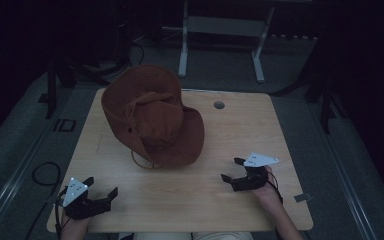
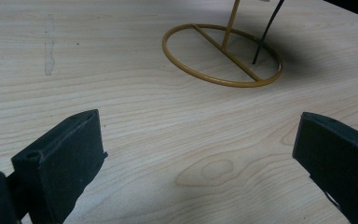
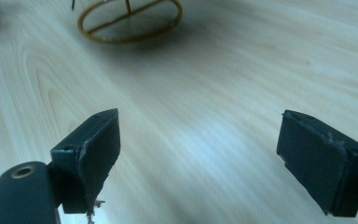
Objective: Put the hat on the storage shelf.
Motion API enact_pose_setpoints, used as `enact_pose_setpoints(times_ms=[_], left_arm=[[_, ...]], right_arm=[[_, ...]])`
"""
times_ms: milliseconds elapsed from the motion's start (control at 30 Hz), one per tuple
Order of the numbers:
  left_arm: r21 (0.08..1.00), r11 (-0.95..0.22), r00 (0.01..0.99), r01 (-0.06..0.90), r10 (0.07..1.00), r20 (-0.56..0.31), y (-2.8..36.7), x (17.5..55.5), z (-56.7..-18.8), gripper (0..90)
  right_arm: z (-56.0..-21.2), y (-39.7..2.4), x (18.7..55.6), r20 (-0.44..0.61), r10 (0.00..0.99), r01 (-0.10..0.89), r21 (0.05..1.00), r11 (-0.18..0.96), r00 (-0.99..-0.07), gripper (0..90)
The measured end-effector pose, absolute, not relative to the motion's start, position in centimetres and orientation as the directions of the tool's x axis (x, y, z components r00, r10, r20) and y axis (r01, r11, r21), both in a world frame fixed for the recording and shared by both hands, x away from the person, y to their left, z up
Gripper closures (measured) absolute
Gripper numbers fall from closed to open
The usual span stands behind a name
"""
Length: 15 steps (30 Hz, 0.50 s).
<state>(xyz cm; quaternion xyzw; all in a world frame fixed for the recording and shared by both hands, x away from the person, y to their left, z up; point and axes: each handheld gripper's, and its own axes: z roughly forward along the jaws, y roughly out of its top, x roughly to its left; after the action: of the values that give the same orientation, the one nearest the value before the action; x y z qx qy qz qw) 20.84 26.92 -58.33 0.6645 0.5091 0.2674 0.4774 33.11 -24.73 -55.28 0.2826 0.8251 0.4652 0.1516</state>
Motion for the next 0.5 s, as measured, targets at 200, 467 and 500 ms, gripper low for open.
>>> enact_pose_setpoints(times_ms=[200, 467, 500], left_arm=[[0.906, -0.027, 0.341, 0.422, 0.931, -0.132, 26.9, 20.8, -58.3, 2.2], [0.905, -0.028, 0.34, 0.424, 0.931, -0.13, 26.9, 20.8, -58.3, 2.2], [0.905, -0.028, 0.34, 0.425, 0.931, -0.131, 26.9, 20.8, -58.3, 2.2]], right_arm=[[-55.9, -27.0, 31.7, 0.012, 0.638, 0.332, 0.861, 0.385, -0.77, 13.5], [-56.2, -29.6, 30.6, 0.01, 0.668, 0.35, 0.858, 0.377, -0.744, 13.5], [-56.3, -30.1, 30.4, 0.016, 0.675, 0.355, 0.859, 0.368, -0.737, 13.5]])
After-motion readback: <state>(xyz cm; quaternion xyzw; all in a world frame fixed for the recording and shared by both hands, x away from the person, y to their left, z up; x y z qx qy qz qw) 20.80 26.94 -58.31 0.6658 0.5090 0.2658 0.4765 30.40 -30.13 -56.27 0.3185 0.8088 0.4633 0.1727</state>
